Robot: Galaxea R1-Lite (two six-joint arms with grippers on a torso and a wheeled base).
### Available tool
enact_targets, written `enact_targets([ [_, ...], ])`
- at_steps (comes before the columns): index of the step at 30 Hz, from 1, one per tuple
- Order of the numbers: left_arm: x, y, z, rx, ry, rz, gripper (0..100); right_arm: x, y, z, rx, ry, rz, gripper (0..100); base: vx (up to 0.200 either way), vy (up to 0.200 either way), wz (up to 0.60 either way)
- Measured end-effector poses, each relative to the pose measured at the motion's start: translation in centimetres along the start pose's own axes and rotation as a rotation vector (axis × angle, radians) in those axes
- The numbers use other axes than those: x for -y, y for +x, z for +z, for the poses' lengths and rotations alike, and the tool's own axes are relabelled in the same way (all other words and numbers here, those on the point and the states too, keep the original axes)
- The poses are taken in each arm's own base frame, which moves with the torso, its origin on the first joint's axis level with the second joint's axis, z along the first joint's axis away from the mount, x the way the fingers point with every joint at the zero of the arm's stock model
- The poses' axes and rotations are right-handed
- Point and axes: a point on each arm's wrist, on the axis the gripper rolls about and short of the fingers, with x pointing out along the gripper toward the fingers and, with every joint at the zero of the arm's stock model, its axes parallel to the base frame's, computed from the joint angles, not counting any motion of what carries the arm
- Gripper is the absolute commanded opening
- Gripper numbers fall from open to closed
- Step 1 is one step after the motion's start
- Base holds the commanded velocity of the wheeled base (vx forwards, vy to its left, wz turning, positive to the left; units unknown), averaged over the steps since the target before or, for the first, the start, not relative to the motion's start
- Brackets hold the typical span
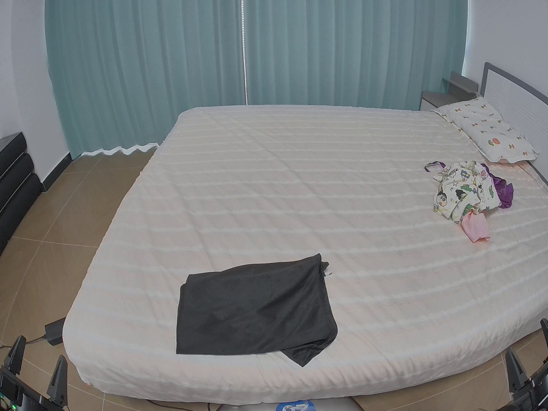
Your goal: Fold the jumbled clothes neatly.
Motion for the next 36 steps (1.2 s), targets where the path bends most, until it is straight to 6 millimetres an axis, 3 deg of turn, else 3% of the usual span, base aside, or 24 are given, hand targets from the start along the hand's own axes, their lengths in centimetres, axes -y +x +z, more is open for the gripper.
enact_targets([
  [5, 0.0, 0.0, 0.0, 0.0, 0.0, 0.0, 100, 0.12, 0.0, -0.26, -0.027, 0.059, -0.061, 100, 0.0, 0.0, 0.0],
  [36, 0.0, 0.03, 0.01, -0.003, 0.0, 0.0, 100, 0.14, 0.0, -0.22, -0.024, 0.056, -0.06, 100, 0.0, 0.0, 0.0],
])
